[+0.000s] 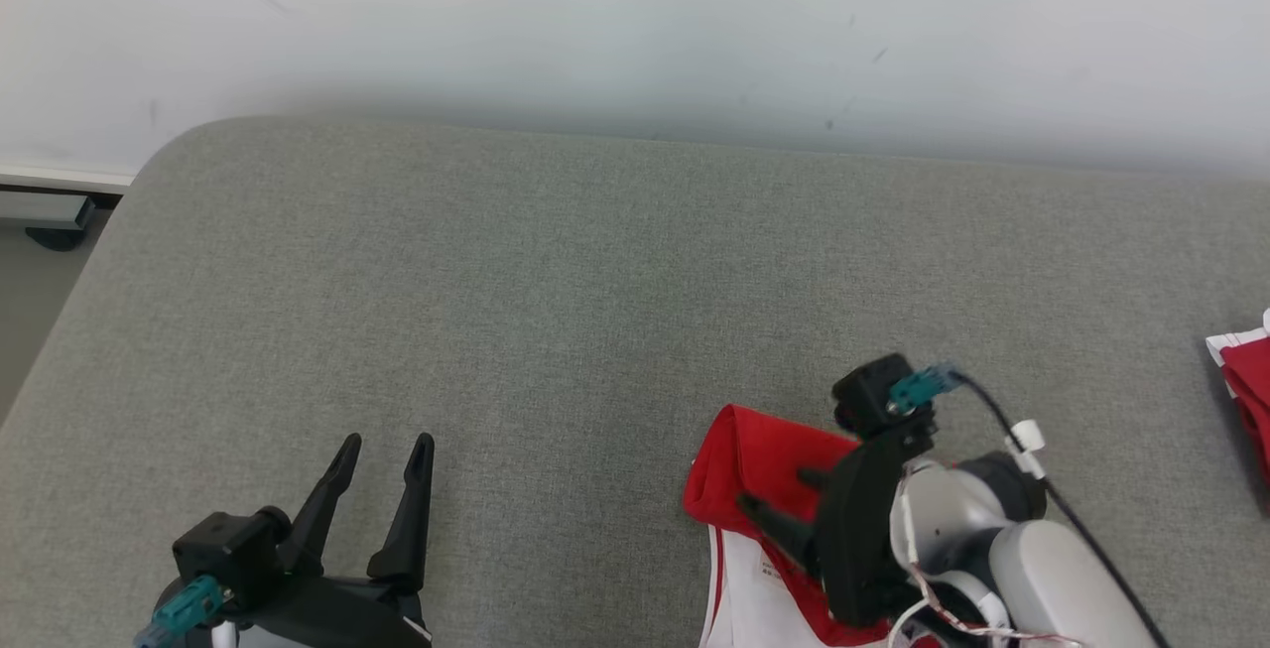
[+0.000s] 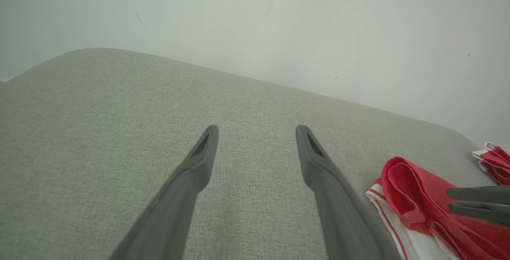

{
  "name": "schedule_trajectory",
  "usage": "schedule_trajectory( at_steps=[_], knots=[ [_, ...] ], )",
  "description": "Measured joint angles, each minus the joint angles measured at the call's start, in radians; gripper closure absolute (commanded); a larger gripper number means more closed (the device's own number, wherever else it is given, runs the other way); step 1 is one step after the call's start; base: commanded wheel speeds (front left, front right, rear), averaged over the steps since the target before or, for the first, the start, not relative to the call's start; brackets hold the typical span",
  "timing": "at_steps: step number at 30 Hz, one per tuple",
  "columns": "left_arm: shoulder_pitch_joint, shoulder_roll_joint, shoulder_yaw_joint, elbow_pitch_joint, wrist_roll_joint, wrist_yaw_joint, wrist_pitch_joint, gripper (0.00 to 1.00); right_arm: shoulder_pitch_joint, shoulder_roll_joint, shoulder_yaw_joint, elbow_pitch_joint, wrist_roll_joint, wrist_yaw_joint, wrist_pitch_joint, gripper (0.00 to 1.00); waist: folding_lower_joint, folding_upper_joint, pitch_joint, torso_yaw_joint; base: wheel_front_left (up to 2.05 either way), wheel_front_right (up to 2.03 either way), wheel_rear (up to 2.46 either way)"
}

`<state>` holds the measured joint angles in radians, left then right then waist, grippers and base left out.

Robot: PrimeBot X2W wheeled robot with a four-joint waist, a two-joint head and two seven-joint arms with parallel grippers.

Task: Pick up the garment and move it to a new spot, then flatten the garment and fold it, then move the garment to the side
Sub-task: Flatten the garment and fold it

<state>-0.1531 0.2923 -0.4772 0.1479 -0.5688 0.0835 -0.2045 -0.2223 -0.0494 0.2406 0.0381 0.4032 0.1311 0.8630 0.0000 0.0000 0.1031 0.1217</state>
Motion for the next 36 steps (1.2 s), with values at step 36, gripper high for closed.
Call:
schedule_trajectory(
  at_steps=[36],
  knots=[
    [-0.006,0.012,-0.019,-0.010,-0.009,0.007,-0.004,0.00,0.300,-0.069,-0.211,-0.411,-0.183,0.000,-0.054,0.00,0.0000,0.0000,0.025,-0.050,0.00,0.00,0.00]
  ],
)
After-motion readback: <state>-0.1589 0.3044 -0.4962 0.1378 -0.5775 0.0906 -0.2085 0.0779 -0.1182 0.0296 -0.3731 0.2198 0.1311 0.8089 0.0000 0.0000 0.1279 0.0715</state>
